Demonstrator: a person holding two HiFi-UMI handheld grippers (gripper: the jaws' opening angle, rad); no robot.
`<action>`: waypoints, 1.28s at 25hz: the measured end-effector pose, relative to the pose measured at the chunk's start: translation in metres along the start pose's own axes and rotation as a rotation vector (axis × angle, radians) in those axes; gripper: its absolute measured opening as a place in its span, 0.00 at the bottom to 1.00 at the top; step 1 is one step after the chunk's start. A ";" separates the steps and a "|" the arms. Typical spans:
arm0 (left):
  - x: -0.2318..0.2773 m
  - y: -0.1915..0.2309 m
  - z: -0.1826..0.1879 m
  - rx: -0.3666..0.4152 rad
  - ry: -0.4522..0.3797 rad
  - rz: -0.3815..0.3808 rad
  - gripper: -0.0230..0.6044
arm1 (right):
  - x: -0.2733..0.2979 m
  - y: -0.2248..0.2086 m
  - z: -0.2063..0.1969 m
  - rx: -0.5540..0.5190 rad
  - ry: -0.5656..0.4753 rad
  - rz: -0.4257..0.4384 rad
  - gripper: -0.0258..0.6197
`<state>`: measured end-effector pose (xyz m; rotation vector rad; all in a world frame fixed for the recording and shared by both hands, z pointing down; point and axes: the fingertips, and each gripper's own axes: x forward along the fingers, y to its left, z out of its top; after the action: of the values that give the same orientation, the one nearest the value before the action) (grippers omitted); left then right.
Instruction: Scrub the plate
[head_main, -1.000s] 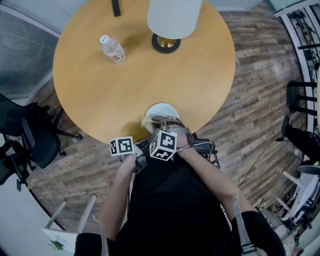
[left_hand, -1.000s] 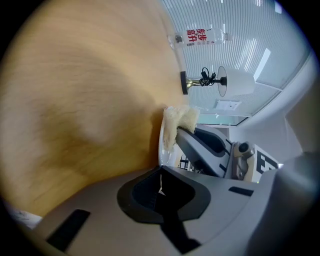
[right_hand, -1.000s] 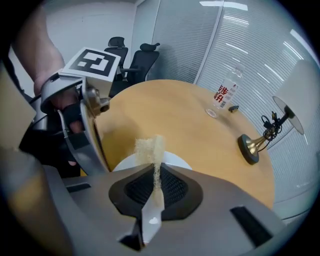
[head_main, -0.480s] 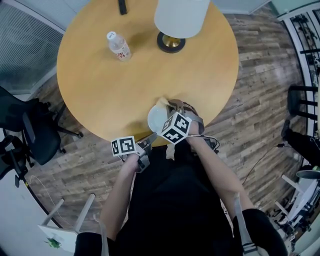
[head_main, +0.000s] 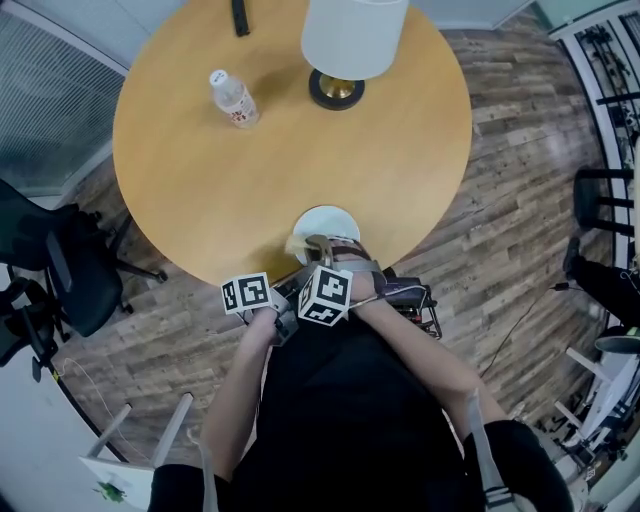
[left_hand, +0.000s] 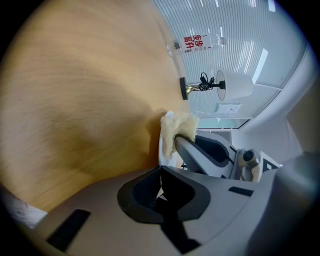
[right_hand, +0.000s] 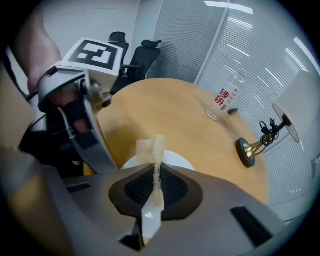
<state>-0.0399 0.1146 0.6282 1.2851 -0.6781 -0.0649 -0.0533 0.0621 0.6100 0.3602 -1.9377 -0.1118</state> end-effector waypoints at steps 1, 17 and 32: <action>0.000 0.000 0.002 -0.003 -0.002 0.002 0.06 | -0.003 0.009 0.003 -0.024 -0.006 0.015 0.09; -0.005 0.005 0.008 -0.035 -0.011 0.012 0.06 | 0.010 -0.078 -0.046 0.111 0.112 -0.121 0.09; -0.005 0.012 0.018 -0.078 -0.039 0.026 0.06 | -0.005 -0.027 -0.033 0.016 0.111 -0.084 0.09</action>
<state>-0.0561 0.1050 0.6387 1.2030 -0.7190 -0.0947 -0.0161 0.0408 0.6120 0.4492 -1.8149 -0.1289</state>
